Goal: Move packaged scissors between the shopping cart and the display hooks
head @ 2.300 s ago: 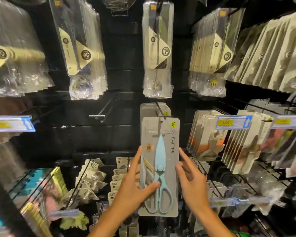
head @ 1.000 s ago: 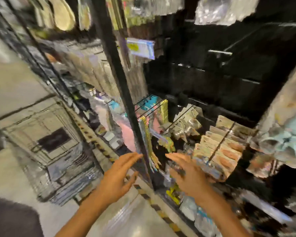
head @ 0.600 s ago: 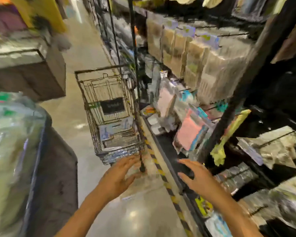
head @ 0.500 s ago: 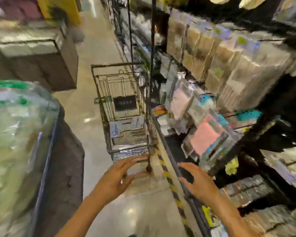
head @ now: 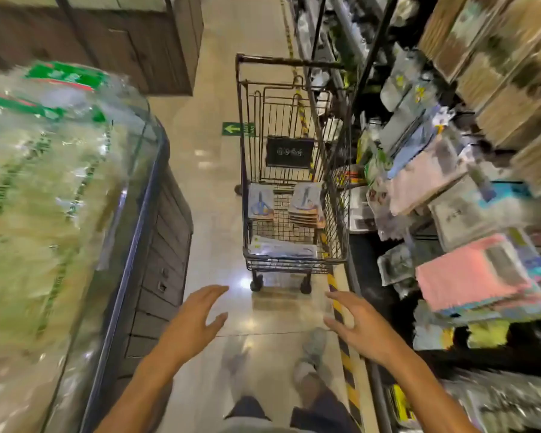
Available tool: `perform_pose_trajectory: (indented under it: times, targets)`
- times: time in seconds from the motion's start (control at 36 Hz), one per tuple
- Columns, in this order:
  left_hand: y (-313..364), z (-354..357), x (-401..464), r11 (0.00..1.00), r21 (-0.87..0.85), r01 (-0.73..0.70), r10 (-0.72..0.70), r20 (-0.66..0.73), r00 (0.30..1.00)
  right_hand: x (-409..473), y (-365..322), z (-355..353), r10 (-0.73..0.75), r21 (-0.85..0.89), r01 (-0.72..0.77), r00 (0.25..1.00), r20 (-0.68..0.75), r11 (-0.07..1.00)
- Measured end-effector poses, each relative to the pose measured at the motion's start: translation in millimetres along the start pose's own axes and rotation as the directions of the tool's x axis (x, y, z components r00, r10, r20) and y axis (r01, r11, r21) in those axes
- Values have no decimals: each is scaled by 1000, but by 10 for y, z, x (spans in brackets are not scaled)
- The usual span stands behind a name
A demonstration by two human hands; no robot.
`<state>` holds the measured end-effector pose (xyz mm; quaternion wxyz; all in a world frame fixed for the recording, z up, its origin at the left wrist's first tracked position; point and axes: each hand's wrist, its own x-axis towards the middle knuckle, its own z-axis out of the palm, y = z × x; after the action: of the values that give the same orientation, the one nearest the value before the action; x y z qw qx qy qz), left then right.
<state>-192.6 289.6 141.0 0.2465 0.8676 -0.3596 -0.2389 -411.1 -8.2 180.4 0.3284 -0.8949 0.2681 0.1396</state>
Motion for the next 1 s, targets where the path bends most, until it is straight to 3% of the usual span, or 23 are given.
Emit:
perform_pose_trajectory:
  times: [0.31,0.56,1.0]
  targets:
    - [470,-4,1012,997,31,69,-69,-2,998,1224,303,-458,-57,119,45,994,97,992]
    - [786,137,1816,988,34,151,-153,84,985,2075,583,-827,-45,42,37,973,227,998]
    - [228,348,2934,982,-25,188,-169,334,927,2771,373,-705,160,-44,-155,930,329,987]
